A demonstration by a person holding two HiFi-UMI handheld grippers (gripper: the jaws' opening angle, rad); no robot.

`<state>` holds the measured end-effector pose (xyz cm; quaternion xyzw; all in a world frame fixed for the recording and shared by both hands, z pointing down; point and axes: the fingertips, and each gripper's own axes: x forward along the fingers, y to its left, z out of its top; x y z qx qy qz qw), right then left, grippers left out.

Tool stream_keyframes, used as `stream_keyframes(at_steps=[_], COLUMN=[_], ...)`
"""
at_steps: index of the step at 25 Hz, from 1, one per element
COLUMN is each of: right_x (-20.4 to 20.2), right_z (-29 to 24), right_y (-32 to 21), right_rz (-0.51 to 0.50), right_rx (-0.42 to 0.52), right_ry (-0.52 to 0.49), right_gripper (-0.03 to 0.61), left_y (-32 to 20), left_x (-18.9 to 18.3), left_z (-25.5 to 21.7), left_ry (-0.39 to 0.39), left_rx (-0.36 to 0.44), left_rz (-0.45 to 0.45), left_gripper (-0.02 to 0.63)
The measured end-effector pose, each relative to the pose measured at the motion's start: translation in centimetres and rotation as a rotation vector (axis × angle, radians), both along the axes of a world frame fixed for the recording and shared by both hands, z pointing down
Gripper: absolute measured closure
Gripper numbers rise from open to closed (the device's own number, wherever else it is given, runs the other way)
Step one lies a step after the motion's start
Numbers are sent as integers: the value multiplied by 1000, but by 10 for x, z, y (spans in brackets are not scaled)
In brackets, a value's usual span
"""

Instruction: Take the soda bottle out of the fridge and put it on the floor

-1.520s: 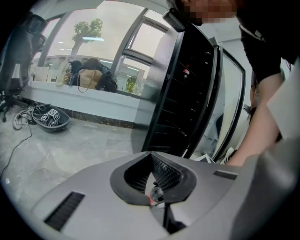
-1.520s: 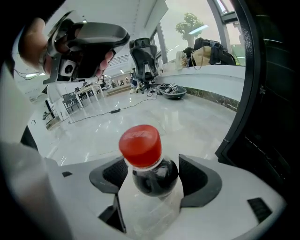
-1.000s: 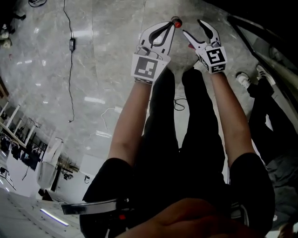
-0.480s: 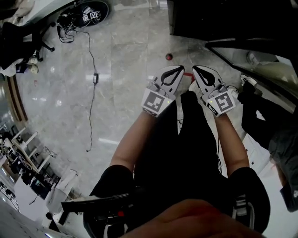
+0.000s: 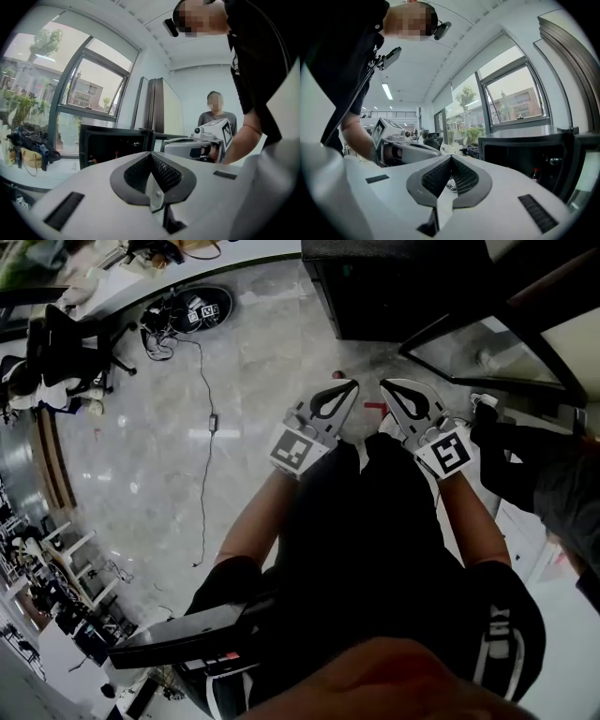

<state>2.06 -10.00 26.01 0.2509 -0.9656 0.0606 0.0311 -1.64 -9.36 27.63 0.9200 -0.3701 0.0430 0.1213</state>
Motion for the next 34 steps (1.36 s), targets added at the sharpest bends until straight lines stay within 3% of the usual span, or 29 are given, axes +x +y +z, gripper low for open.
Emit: stream_keyframes(at_steps=[6,14,22,34], right_x=[3,2,-8,-16], right_z=[-63,-110,-135,-132], right_y=[24,26,16,26], right_rz=[-39,-51,-58,-59], right_rx=[65,68,79,97], right_ry=[-16,-48,-59,-67], right_gripper=[566,566,566,566], left_y=[19,19,13,22], left_x=[17,12,2,1], left_z=[-64,-119,-137,-132], left_ry=[28,73,73,70], left_rx=[69,146,140,141], left_rz=[38,2,-10,9], left_gripper=[614,614,614,614])
